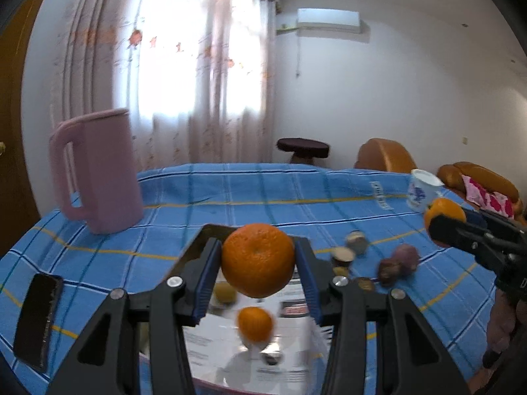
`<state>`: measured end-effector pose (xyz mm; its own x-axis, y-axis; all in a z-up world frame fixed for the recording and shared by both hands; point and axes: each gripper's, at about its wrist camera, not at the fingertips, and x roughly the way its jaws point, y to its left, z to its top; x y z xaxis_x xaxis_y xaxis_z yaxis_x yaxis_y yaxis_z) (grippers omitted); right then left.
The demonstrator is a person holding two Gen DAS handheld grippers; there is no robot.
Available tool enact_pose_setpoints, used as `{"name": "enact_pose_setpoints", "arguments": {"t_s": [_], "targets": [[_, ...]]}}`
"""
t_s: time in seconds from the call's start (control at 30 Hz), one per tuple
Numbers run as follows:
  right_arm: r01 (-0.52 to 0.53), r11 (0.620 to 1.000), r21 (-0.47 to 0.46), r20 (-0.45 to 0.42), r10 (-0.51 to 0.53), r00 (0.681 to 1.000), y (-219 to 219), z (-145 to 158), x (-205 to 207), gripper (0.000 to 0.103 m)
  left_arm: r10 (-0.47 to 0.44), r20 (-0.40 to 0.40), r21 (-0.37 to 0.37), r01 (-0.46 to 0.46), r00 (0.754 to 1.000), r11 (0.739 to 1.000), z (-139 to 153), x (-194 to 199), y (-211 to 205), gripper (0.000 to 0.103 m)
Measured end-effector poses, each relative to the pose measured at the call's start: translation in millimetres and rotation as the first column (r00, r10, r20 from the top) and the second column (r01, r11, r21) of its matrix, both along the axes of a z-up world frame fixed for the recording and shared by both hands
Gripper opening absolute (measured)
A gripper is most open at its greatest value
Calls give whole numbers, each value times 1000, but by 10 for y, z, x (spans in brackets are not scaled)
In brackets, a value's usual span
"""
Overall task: Organize fruits
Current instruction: 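Lower both oranges into the tin box and open both grippers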
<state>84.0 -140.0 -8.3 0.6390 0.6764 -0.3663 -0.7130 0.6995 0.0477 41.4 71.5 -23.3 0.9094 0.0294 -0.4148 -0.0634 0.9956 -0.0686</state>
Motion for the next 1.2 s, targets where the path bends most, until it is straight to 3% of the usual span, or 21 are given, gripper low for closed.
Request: {"name": "enact_pose_setpoints", "arguments": {"t_s": [0.07, 0.33, 0.6, 1.2], "targets": [[-30, 999, -18, -22, 30, 999, 221, -30, 80, 37, 11, -37, -27, -12, 999, 1000, -53, 51, 161, 48], [-81, 991, -111, -92, 71, 993, 850, -337, 332, 37, 47, -108, -17, -49, 993, 999, -197, 123, 397, 48], [-80, 984, -159, -170, 53, 984, 1038, -580, 476, 37, 45, -159, -1, -46, 986, 999, -301, 162, 433, 48], [-129, 970, -204, -223, 82, 971, 1198, -727, 466, 39, 69, -202, 10, -69, 977, 998, -428, 210, 456, 49]]}}
